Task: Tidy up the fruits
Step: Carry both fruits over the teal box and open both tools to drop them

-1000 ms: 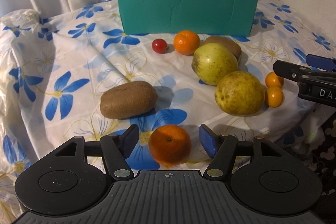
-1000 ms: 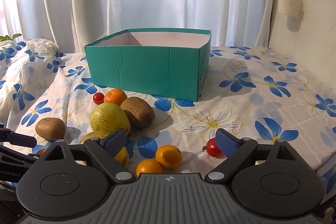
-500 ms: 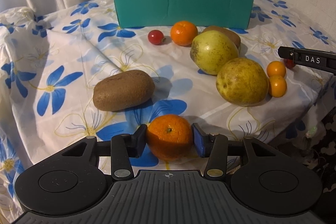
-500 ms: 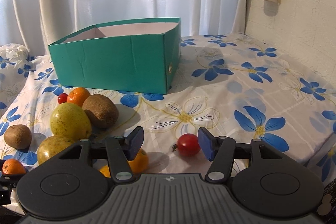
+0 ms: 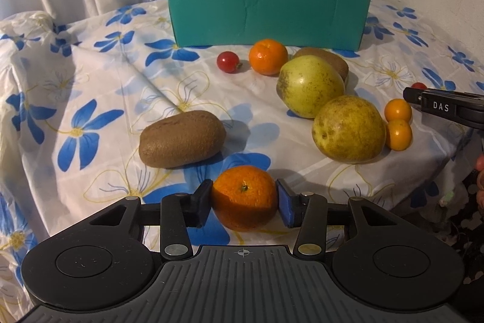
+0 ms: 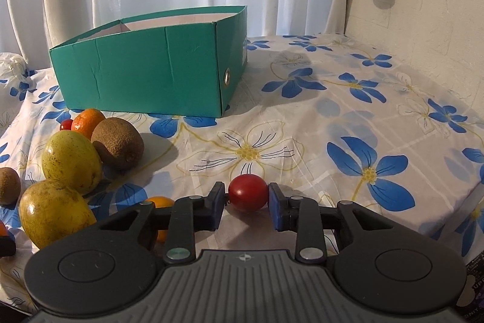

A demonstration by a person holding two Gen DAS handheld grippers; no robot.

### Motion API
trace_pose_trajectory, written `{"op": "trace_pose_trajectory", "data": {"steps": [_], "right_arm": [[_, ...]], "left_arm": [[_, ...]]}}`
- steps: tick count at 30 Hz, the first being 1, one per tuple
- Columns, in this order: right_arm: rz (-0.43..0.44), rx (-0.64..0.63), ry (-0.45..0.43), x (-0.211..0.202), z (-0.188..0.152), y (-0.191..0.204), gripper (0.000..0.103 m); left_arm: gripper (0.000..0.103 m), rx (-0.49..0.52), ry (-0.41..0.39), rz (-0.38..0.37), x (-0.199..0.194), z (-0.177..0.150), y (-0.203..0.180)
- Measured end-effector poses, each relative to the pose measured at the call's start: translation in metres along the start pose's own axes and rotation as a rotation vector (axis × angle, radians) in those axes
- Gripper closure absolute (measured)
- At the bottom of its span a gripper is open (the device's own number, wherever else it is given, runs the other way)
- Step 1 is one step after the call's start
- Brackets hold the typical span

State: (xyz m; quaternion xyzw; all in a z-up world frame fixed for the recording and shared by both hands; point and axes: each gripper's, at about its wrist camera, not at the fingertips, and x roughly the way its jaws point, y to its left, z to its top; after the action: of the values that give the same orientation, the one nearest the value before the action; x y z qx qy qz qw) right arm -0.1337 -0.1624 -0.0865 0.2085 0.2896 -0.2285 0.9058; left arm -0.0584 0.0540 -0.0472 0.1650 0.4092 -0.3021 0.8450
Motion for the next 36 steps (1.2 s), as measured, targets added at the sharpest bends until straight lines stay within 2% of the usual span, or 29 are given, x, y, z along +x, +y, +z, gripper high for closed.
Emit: {"op": "trace_pose_trajectory", "data": {"steps": [3, 7, 11, 16, 22, 25, 36], "right_arm": [[0.011, -0.006, -0.024, -0.008, 0.006, 0.002, 0.073], [0.043, -0.018, -0.077, -0.025, 0.023, 0.009, 0.073], [0.08, -0.04, -0.138, -0.043, 0.046, 0.021, 0.073], [0.107, -0.078, -0.208, -0.062, 0.084, 0.044, 0.073], [0.117, -0.098, -0.282, -0.073, 0.131, 0.059, 0.072], [0.083, -0.105, -0.302, -0.068, 0.148, 0.066, 0.072], [0.031, -0.082, -0.254, -0.037, 0.173, 0.077, 0.072]], "left_arm": [[0.054, -0.015, -0.011, 0.002, -0.008, 0.013, 0.001], [0.054, -0.017, -0.066, 0.028, -0.026, 0.046, -0.001], [0.054, -0.02, -0.144, 0.088, -0.043, 0.094, -0.003], [0.054, -0.104, -0.196, 0.09, -0.054, 0.159, 0.012], [0.054, -0.105, -0.232, 0.156, -0.045, 0.218, 0.021], [0.054, -0.104, -0.217, 0.161, -0.03, 0.234, 0.022], [0.054, -0.055, -0.148, 0.153, 0.017, 0.256, 0.021]]}}
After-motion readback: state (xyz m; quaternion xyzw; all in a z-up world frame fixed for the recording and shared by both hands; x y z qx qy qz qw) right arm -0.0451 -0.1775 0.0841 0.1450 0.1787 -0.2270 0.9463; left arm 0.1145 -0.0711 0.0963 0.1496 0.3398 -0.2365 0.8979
